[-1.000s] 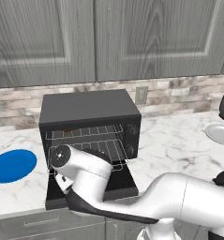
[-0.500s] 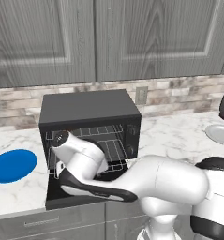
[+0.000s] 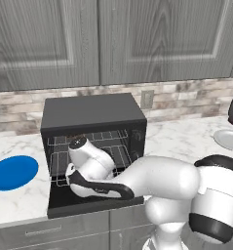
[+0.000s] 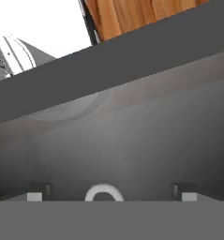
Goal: Open the toaster oven door. Place the hotdog bun on the top rack in the toaster oven and place the steak on the bottom rack.
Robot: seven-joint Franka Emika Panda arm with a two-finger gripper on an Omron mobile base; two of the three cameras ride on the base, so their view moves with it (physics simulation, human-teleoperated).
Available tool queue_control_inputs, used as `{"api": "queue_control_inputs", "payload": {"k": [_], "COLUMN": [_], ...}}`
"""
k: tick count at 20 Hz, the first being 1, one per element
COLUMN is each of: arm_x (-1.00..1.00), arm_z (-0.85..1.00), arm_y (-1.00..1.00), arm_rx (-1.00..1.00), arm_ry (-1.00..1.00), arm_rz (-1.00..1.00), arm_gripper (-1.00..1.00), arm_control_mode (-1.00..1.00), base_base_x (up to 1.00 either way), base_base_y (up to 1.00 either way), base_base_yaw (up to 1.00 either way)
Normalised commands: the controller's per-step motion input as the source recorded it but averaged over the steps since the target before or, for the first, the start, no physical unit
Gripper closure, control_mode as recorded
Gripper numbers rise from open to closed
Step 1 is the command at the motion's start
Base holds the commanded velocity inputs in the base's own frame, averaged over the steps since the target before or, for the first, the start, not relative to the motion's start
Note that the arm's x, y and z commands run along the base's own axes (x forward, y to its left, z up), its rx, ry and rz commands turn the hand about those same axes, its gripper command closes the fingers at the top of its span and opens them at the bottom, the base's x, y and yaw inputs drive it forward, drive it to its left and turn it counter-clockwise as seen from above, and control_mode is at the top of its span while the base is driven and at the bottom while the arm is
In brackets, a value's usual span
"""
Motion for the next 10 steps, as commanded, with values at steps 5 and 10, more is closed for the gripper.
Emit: {"api": "queue_control_inputs", "payload": {"k": [5,10], "arm_x": [0.64,0.77], "arm_z": [-0.38,-0.05], "arm_y": [0.0,0.0], "arm_rx": [0.13,0.08], "arm_ry": [-0.01,-0.07], "arm_rz": [-0.2,-0.17], "arm_gripper": [-1.0,-1.0], "arm_control_mode": [-1.0,-1.0], "base_base_x": [0.0,0.0], "base_base_y": [0.0,0.0], "base_base_yaw": [0.0,0.0]}}
